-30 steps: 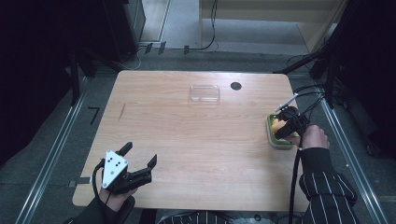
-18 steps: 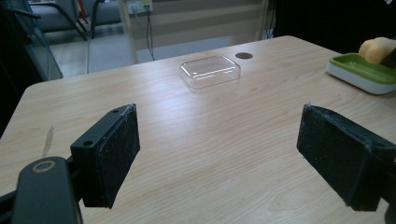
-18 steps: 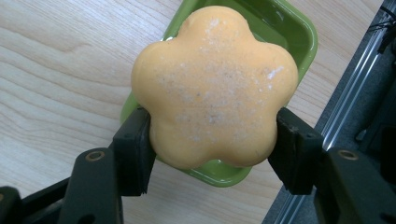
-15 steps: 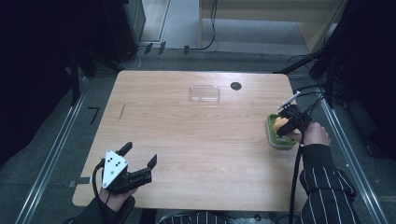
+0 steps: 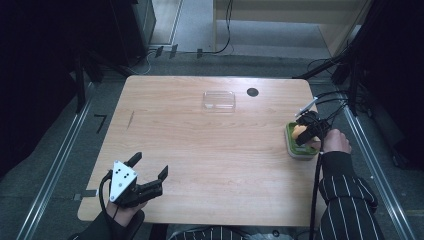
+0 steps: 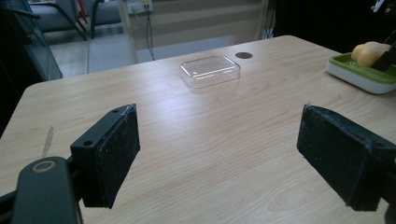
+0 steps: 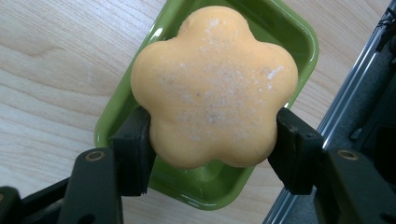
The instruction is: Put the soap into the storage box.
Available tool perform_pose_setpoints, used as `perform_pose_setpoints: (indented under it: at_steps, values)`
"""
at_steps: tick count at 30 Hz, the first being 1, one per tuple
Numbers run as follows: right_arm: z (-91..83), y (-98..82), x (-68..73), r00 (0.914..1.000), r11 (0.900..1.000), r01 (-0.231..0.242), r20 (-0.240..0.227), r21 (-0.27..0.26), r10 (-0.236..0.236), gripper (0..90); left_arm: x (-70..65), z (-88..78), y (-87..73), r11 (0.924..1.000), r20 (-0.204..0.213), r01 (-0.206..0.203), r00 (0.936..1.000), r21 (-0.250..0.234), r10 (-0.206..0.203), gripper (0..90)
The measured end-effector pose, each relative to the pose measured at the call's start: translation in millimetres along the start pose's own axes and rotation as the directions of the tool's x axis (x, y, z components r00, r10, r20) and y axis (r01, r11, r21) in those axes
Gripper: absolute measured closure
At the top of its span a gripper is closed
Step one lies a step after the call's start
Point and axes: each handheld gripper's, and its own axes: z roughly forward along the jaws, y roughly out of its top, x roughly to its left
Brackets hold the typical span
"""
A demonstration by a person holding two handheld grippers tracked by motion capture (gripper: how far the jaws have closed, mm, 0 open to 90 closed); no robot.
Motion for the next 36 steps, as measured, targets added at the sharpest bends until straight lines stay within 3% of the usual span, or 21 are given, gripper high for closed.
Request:
perform_pose_setpoints:
  at_steps: [17, 36]
  values:
    - [10.5, 6.3, 1.7, 0.9996, 0.999, 0.013, 0.023, 0.036, -0.013, 39.7, -0.3, 0.4, 0.1, 1.0, -0.001, -0.004, 1.0, 0.002, 0.004, 13.7]
    - [19.8, 6.5, -1.7, 0.9999, 0.999, -0.009, -0.005, 0.047, 0.009, 39.5, -0.1, 0.3, 0.0, 1.0, 0.001, 0.002, 1.0, 0.002, -0.002, 13.7]
